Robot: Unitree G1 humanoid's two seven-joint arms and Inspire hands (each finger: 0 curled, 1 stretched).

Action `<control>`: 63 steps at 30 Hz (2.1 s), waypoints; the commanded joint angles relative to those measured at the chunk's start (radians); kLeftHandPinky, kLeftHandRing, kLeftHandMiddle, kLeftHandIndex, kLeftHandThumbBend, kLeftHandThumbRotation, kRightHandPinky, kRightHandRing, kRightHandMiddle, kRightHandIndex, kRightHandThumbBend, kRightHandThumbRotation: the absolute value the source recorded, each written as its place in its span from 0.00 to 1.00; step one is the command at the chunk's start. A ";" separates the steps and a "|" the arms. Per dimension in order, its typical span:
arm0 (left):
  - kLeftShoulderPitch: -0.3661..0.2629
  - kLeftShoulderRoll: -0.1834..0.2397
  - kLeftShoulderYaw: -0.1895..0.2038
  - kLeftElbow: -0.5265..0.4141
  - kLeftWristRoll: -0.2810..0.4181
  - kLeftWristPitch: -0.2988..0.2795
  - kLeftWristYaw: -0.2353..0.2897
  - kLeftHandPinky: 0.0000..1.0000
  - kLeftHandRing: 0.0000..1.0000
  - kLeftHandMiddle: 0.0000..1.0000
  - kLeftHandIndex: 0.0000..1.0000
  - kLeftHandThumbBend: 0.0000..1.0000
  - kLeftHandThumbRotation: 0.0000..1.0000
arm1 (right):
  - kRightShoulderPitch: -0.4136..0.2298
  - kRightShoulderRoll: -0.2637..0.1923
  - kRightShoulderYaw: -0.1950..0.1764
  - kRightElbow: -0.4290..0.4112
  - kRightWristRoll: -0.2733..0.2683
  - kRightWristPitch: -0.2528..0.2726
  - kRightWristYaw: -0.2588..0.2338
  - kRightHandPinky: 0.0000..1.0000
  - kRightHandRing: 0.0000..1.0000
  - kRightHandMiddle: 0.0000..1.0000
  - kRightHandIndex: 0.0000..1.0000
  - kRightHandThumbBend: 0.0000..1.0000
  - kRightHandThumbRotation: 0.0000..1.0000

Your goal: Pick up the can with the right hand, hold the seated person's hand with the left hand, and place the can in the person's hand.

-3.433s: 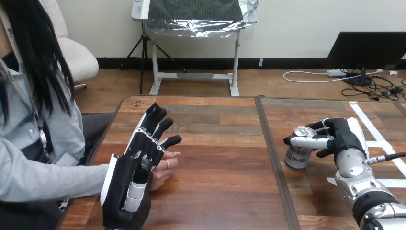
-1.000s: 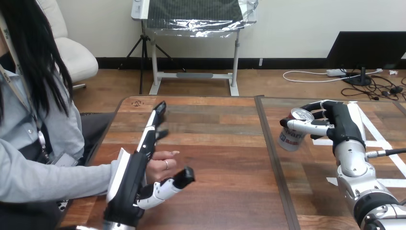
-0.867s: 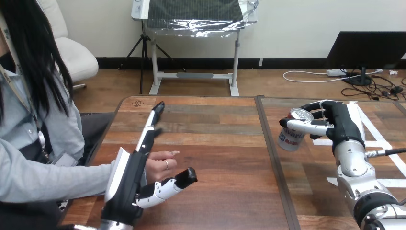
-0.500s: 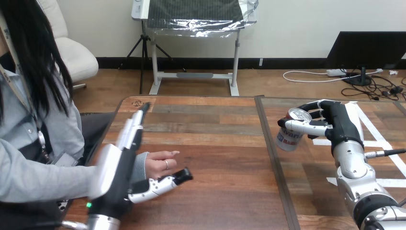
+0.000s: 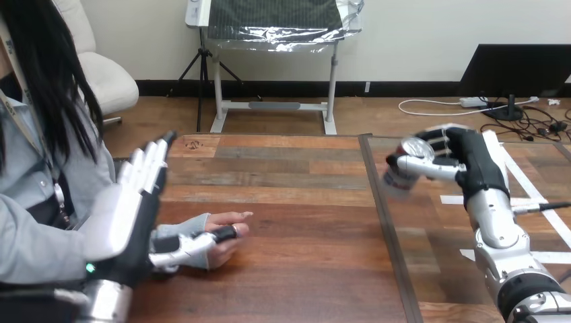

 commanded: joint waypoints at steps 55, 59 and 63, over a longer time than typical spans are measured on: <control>-0.264 0.353 -0.252 0.100 -0.086 0.137 -0.312 0.76 0.82 0.85 0.88 1.00 0.42 | 0.074 -0.005 -0.008 -0.325 0.061 -0.075 0.079 0.38 0.42 0.47 0.48 0.79 0.00; -0.286 0.358 -0.270 0.137 -0.093 0.138 -0.330 0.76 0.82 0.85 0.88 1.00 0.42 | 0.084 -0.006 -0.008 -0.347 0.060 -0.064 0.083 0.38 0.42 0.47 0.48 0.79 0.00; -0.305 0.362 -0.287 0.171 -0.096 0.135 -0.343 0.76 0.82 0.85 0.88 1.00 0.42 | 0.091 -0.006 -0.009 -0.363 0.062 -0.058 0.089 0.38 0.42 0.47 0.48 0.78 0.00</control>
